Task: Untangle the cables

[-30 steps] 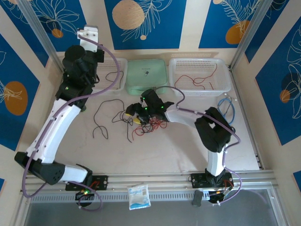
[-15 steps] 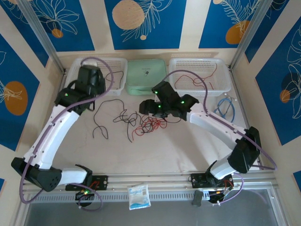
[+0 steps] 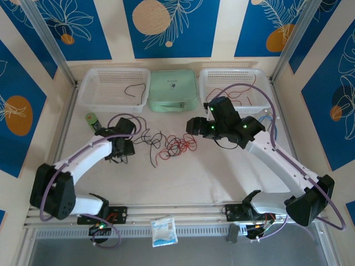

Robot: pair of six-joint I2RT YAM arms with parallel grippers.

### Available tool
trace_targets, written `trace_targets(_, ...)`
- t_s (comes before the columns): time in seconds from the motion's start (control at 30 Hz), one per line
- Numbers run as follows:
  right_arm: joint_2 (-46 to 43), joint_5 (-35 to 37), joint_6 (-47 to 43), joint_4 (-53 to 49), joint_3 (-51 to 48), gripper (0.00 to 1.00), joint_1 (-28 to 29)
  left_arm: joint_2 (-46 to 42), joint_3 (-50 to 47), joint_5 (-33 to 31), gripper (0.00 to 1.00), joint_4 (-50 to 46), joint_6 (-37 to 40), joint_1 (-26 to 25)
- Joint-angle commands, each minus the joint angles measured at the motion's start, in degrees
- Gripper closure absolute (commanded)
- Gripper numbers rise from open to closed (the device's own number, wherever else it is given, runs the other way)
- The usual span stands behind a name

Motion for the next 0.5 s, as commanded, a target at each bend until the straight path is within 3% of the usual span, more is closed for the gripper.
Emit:
trace_targets(0.0, -1.44, -1.84, -0.78, -0.64, -1.89, 0.32, -0.63, 3.06, -2.43, 0.40, 0.21, 5.96, -3.44, 1.22)
trace_targets(0.13, -1.62, -2.97, -0.41, 0.21, -3.26, 0.32, -1.51, 6.44, -4.26, 0.58, 0.27, 9.46, -4.11, 1.86)
trace_targets(0.2, -1.62, -3.25, -0.41, 0.32, -3.55, 0.32, -1.71, 7.47, -5.17, -0.09, 0.34, 10.85, -4.26, 2.08)
trace_targets(0.27, -1.75, -3.30, -0.41, 0.28, -3.71, 0.32, -2.03, 7.80, -6.14, -0.13, 0.53, 13.16, -3.86, 2.50)
trace_targets(0.37, -2.13, -3.38, -0.32, 0.19, -3.82, 0.32, -2.63, 6.95, -5.53, 0.73, 0.94, 14.21, -2.43, 2.62)
trace_targets(0.4, -2.38, -3.39, -0.28, 0.11, -3.89, 0.32, -2.84, 6.21, -4.70, 0.94, 1.00, 13.41, -2.00, 2.62)
trace_targets(0.47, -3.05, -3.39, -0.15, 0.12, -4.07, 0.32, -3.18, 3.77, -2.11, 0.86, 1.00, 10.22, -0.71, 2.58)
